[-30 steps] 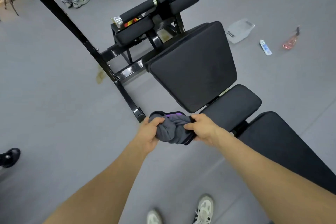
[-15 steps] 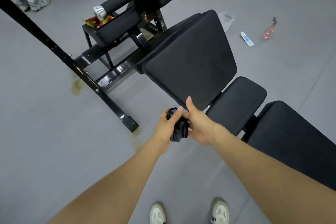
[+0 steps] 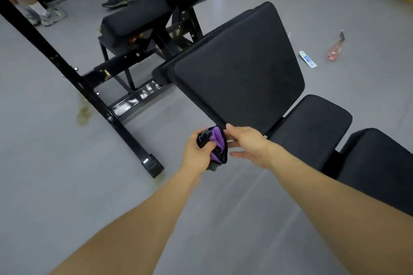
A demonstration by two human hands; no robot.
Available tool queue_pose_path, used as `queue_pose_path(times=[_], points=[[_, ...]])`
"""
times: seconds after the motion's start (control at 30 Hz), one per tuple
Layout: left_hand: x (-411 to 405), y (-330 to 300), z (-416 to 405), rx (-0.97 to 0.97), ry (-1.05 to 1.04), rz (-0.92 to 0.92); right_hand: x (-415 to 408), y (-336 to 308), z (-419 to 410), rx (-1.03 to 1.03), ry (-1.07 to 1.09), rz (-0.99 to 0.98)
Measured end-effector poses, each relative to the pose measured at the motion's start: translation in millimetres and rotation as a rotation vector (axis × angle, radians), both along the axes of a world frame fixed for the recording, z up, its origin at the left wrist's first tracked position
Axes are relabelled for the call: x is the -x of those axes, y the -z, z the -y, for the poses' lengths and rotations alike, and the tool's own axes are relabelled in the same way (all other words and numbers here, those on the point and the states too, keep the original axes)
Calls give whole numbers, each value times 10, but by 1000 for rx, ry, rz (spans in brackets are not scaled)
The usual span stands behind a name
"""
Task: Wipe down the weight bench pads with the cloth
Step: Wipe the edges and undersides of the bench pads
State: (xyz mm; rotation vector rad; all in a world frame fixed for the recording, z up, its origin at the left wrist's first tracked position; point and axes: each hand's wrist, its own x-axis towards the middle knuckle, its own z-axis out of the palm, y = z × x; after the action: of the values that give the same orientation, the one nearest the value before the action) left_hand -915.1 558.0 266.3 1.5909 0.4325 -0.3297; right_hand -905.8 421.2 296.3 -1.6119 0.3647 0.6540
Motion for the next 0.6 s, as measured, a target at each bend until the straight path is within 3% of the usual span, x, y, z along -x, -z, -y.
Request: queue_pose_path(times=[0.17,0.43,0.6], points=[[-105,419,97,-63,-57,164,-103,481,116,621,-100,604],[-303,776,161,18,-154,535,-236,1003,285,955,-149,1061],[-482,772,126,40,-305,864,-303,1140,347,1022,-143,1182]])
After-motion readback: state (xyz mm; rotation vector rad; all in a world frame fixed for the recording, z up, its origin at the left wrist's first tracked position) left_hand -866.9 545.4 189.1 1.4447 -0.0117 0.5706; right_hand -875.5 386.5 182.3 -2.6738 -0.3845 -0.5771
